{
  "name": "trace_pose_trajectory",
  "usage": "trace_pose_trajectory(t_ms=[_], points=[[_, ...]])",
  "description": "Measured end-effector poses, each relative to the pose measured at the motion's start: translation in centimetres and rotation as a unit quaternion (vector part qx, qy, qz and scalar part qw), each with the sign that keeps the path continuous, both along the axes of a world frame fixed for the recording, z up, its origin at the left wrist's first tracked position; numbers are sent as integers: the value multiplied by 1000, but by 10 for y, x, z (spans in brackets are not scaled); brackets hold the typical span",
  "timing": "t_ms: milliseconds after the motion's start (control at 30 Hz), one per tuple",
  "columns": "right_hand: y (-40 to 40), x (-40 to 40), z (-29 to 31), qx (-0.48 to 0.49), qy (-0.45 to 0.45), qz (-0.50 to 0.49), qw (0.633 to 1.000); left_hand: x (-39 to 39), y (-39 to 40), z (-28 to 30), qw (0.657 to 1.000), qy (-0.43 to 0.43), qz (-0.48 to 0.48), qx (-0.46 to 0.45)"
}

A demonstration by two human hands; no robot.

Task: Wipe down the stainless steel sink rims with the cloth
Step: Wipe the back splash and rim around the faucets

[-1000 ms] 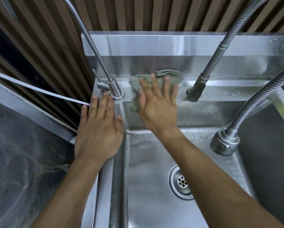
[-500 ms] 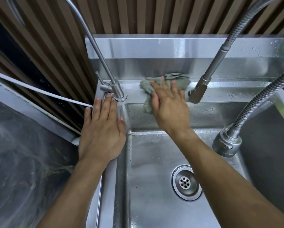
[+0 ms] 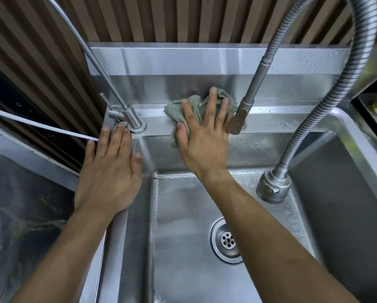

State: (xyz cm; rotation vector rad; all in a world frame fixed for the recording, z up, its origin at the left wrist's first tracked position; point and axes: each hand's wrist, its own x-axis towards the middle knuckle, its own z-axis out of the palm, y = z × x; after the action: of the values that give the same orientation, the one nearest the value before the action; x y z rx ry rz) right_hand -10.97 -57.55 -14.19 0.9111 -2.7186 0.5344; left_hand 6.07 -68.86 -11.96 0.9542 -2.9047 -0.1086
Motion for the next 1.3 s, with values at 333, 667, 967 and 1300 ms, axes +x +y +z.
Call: trace_pose_trajectory(t_ms=[333, 667, 967, 1300], points=[[-9, 2, 7, 20, -53, -42, 998, 1, 2, 0, 1000, -9, 6, 3], [-1, -7, -9, -108, 18, -6, 994, 1, 4, 2, 1000, -8, 9, 7], [11, -14, -12, -128, 34, 42, 990, 2, 4, 1, 1000, 0, 4, 2], [58, 24, 29, -211, -31, 131, 968, -6, 26, 15, 986, 135, -93, -34]])
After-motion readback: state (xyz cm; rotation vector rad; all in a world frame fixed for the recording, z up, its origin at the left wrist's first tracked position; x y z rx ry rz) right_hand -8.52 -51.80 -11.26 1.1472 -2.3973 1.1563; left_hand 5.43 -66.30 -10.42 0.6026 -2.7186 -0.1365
